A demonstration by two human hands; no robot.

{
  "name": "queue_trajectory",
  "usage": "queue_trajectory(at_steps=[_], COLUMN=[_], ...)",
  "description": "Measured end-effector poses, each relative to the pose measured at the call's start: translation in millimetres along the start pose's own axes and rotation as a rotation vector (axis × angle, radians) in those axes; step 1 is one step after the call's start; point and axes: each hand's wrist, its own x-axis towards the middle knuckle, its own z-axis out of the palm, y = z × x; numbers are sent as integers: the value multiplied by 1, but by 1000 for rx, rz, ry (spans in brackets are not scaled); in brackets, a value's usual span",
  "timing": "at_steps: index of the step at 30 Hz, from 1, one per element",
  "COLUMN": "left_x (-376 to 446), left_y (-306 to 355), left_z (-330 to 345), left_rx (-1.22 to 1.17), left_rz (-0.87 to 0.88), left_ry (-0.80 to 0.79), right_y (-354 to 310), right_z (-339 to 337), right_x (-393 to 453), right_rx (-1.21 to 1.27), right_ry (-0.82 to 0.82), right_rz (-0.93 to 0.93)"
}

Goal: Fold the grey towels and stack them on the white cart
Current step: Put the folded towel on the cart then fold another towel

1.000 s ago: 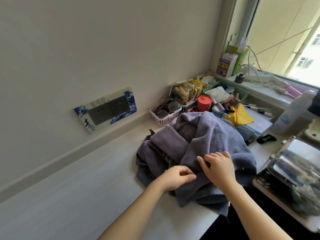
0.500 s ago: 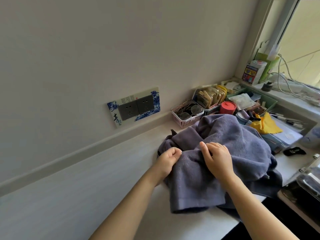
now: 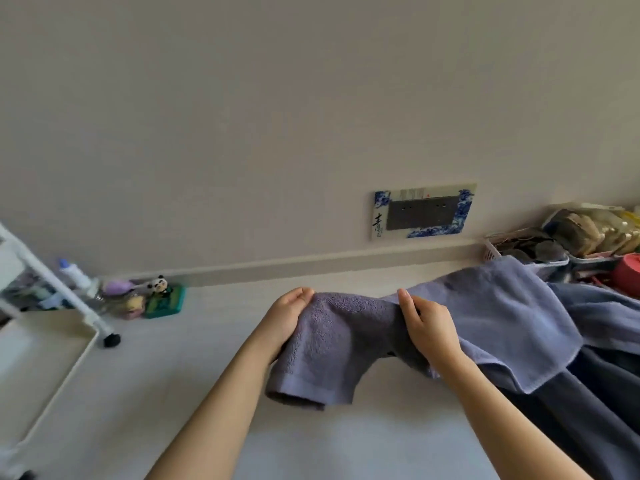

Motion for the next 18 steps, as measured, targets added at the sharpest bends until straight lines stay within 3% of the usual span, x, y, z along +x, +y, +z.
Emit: queue_trajectory(at_steps=[10,13,18], left_x=[-64,-72,-88], left_y=[-15,-20,-68], left_z=[-161,-180,-212], left_rx=[395,473,869], left_rz=[78,3,-271], left_ry=[421,447,338], right_y=[-121,-131,-139], right_z=[104,120,162], right_x=[-18,-26,-48], right_rx=[98,110,-57], right_ry=[-340,-430,-892], right_rz=[-184,-184,-115])
